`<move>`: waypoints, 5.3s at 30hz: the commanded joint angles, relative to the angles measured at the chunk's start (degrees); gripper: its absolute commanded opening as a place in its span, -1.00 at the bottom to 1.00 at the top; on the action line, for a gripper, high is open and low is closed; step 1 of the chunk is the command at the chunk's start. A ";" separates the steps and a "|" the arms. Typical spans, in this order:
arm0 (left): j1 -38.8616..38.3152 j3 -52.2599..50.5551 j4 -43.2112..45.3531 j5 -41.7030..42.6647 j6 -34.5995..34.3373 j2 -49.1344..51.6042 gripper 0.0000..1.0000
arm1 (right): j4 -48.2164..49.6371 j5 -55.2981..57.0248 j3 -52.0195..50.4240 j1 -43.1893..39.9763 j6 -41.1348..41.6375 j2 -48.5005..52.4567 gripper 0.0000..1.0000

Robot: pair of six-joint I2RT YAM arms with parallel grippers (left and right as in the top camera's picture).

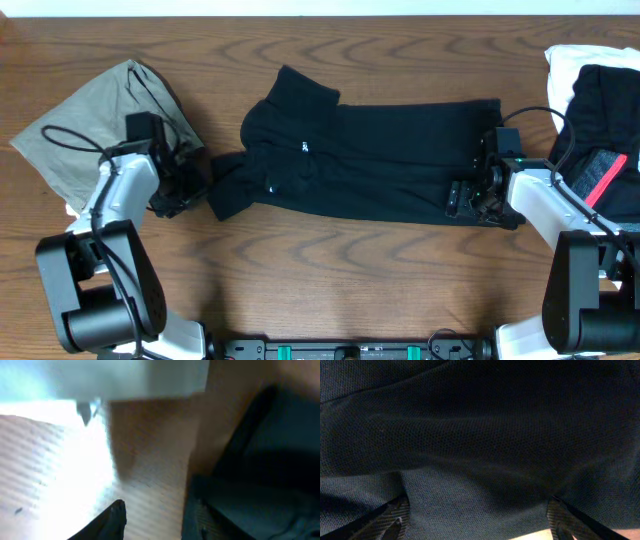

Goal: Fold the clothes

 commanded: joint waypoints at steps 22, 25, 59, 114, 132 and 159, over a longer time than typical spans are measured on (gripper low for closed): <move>1.49 -1.73 3.39 13.68 12.11 2.97 -0.03 | -0.59 2.82 -0.87 -0.22 -0.55 1.57 0.73; 1.49 -3.10 5.11 13.68 11.82 3.82 -0.03 | -0.59 2.82 -0.87 -0.22 -0.55 1.57 0.73; 1.75 -1.42 7.69 1.95 11.19 -4.76 -0.88 | -0.98 2.82 -0.87 -0.22 -0.52 1.57 0.74; 2.45 -3.74 11.54 9.99 12.72 -1.73 -0.88 | -1.16 3.02 -0.87 -0.48 -0.52 1.57 0.74; 2.45 -3.76 7.32 -1.46 13.16 -5.73 -0.88 | -1.16 3.02 -0.87 -3.23 -0.55 1.57 0.74; 2.32 -3.74 -1.11 0.94 12.28 -21.49 -0.88 | -3.43 2.99 0.13 -3.19 -0.46 -0.81 0.65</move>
